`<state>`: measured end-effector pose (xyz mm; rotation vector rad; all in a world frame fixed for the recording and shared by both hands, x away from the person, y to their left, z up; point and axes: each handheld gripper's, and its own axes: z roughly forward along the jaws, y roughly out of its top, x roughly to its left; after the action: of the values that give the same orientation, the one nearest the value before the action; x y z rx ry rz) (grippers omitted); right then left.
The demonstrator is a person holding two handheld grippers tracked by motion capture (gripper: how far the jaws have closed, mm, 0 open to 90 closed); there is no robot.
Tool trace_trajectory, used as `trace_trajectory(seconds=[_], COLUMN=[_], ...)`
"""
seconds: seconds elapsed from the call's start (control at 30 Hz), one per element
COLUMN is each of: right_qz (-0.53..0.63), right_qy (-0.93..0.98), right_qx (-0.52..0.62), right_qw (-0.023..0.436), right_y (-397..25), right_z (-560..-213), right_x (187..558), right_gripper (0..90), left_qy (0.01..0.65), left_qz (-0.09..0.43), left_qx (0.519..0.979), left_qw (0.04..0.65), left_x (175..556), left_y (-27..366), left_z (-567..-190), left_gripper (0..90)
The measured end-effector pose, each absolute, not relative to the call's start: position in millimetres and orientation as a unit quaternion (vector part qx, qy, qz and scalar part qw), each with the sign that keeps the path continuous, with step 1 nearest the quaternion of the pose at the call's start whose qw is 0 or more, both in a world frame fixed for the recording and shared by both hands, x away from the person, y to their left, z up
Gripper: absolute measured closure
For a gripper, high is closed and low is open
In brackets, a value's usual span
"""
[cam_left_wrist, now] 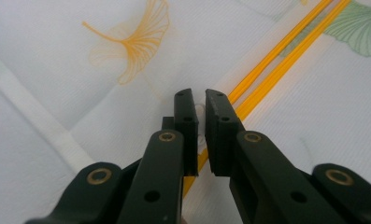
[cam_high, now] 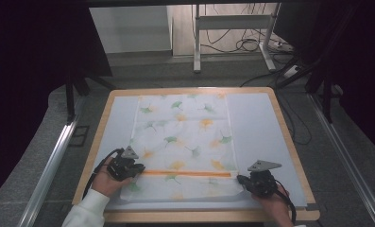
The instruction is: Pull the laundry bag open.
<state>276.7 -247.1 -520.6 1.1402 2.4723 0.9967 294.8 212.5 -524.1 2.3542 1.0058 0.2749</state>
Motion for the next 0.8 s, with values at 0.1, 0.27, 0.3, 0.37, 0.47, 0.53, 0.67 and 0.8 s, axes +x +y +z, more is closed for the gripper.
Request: trace_trajectory(seconds=[0.1,0.27,0.3,0.37,0.47,0.53,0.67,0.8], right_qz=[0.341,0.341,0.341,0.341,0.342,0.342,0.342,0.341], right_qy=[0.846,0.847,0.847,0.847,0.846,0.846,0.846,0.847], right_qx=[0.390,0.389,0.389,0.389,0.390,0.390,0.390,0.389], right_qw=[0.121,0.122,0.122,0.122,0.122,0.122,0.122,0.123], right_y=[-247,-247,-247,-247,-247,-247,-247,-247], right_z=[-521,-521,-521,-521,-521,-521,-521,-521], right_x=[277,277,277,277,277,277,277,276], right_gripper=[89.9,89.9,89.9,89.9,89.9,89.9,89.9,89.9], left_qy=[0.377,0.388,0.390,0.392,0.395,0.398,0.403,0.412], left_qz=[0.103,0.102,0.103,0.104,0.104,0.104,0.109,0.111], left_qx=[0.877,0.872,0.871,0.870,0.868,0.867,0.865,0.859], left_qw=[0.279,0.281,0.281,0.280,0.281,0.282,0.279,0.282], left_x=[294,291,290,290,289,288,286,284], left_y=[216,225,227,229,234,237,243,250], left_z=[-524,-525,-525,-525,-525,-525,-525,-526], left_gripper=[84.8,84.8,84.8,84.8,84.8,84.8,84.8,84.7])
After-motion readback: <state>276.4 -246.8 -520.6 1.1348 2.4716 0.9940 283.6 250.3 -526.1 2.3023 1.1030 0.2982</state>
